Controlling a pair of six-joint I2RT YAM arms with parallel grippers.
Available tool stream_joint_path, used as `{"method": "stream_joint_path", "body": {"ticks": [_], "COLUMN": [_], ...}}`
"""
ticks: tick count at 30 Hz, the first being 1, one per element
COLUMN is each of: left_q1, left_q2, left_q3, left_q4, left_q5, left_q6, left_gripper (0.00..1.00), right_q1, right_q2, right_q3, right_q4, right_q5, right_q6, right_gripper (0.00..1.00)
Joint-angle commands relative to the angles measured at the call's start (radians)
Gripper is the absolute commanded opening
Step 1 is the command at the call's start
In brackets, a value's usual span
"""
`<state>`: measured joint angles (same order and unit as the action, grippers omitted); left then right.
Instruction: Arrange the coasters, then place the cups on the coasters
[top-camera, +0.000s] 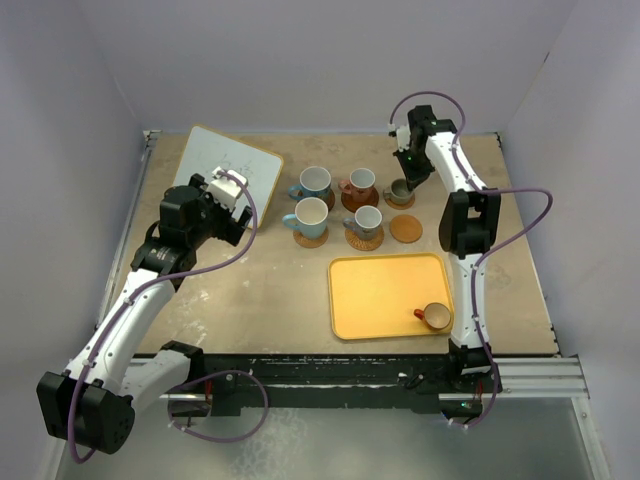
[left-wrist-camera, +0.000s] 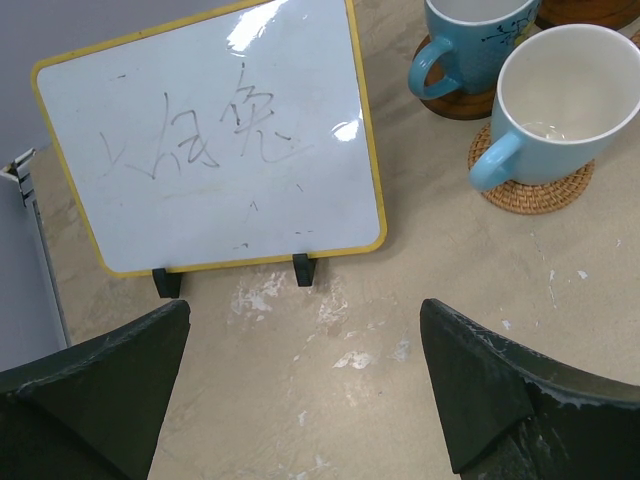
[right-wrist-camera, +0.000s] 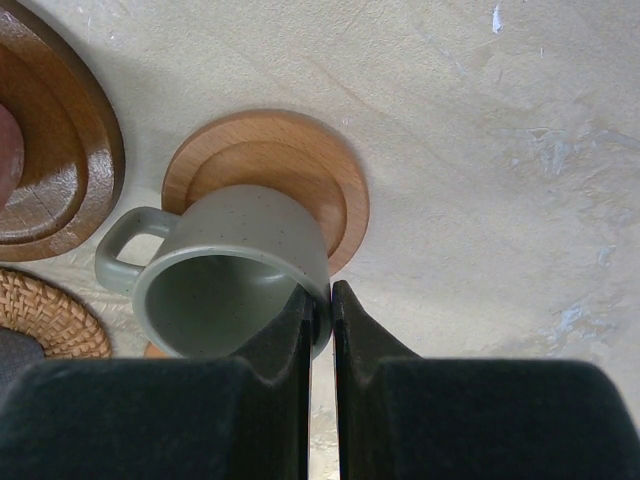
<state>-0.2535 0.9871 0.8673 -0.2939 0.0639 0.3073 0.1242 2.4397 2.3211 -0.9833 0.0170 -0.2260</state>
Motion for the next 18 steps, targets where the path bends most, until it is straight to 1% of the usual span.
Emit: {"method": "stream_joint_path", "body": {"ticks": [1,6,12,18], "left_q1": [0.011,0.011,0.013,0.014], "left_q2": [-0.018,-0.020,-0.022,-0.023], "left_q3": [-0.001,-0.003,-0.004,-0.004], "left_q4": [0.032,0.032,0.030,0.029], "left_q5": [0.016,0.015,0.017,0.020], "left_q6": [0.012,0.012,0.012,0.011], "left_gripper": [0.94,0.93,0.93,0.93], "right_q1": [-0.002,-0.002,-0.004,-0.003], "right_q2": [-0.001,0.000,-0.005,-0.007], "right_q3": [0.038,0.034,0.035,0.038], "right_q4": [-0.013,-0.011,-0.006,-0.006], "right_q5": [0.006,0.014,0.024,0.030], "right_q6": [0.011,0.010,0.012,0.009], "right_gripper": [0.09,0.13,0.23,0.30]}}
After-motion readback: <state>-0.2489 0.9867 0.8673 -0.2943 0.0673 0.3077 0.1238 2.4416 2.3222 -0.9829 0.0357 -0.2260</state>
